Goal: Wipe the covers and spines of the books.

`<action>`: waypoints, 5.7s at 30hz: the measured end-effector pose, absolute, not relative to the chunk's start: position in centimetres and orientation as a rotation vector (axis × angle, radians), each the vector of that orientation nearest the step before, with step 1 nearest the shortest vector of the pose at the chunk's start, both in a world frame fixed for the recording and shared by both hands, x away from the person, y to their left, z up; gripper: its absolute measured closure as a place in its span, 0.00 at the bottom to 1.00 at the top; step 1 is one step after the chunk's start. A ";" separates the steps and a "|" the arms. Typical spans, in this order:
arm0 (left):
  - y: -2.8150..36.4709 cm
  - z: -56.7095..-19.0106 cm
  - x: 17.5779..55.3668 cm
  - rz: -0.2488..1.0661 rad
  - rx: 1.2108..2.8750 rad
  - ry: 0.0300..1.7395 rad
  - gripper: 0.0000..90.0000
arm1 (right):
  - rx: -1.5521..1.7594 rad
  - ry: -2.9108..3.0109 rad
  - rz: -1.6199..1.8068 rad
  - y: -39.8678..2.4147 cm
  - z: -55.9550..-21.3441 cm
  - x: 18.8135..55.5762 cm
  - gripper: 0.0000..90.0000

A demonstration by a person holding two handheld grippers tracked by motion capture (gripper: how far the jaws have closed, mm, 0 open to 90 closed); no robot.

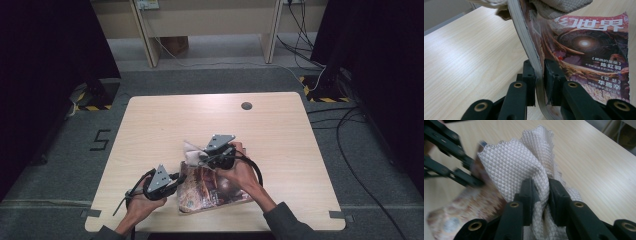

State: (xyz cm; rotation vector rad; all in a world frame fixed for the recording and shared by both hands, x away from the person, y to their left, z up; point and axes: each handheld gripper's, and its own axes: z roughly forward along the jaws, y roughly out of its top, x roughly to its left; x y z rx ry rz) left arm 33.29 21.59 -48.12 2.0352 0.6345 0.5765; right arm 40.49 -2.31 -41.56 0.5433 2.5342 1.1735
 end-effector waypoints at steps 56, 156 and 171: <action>21.5 -48.1 33.2 0.597 2.035 0.617 0.86 | 0.845 2.541 1.054 -8.2 -45.0 45.2 0.83; 21.2 -47.6 33.0 0.663 2.048 0.566 0.84 | 0.942 2.584 1.012 -10.4 -45.5 46.6 0.83; 21.2 -47.7 32.9 0.665 2.050 0.570 0.84 | 0.735 2.598 1.127 -5.8 -43.0 43.4 0.83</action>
